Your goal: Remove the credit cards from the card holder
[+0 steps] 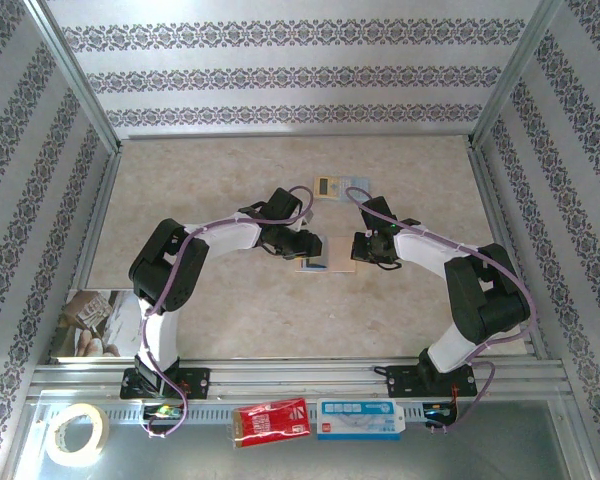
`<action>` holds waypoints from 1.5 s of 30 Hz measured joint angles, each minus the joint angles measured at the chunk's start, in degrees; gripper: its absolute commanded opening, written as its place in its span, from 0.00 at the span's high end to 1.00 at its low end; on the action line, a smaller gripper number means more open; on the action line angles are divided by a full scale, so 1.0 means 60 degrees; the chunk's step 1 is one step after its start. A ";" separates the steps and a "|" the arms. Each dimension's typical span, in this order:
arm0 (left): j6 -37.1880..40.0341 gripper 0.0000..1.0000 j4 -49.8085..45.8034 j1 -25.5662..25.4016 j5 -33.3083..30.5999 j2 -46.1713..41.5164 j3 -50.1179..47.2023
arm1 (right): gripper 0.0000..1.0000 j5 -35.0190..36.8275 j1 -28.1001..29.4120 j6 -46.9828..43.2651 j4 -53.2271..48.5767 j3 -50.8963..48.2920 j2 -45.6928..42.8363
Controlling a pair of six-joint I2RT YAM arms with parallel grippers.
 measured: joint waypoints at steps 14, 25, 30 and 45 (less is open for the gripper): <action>-0.0459 0.57 0.0896 -0.0157 0.0849 0.0189 0.0178 | 0.99 -0.0117 -0.0062 0.0113 0.0200 -0.0066 0.0029; -0.0710 0.56 0.1093 -0.0765 0.0794 0.1348 0.1687 | 0.67 -0.0069 -0.0517 0.0637 0.0386 -0.0667 -0.1286; -0.0714 0.53 0.0965 -0.1024 0.0412 0.1789 0.2280 | 0.65 0.0033 -0.0929 0.0841 0.0412 -0.0976 -0.2568; -0.0714 0.48 0.0368 -0.1126 -0.0062 0.2353 0.2867 | 0.66 -0.0219 -0.0998 0.1162 0.0525 -0.1180 -0.2962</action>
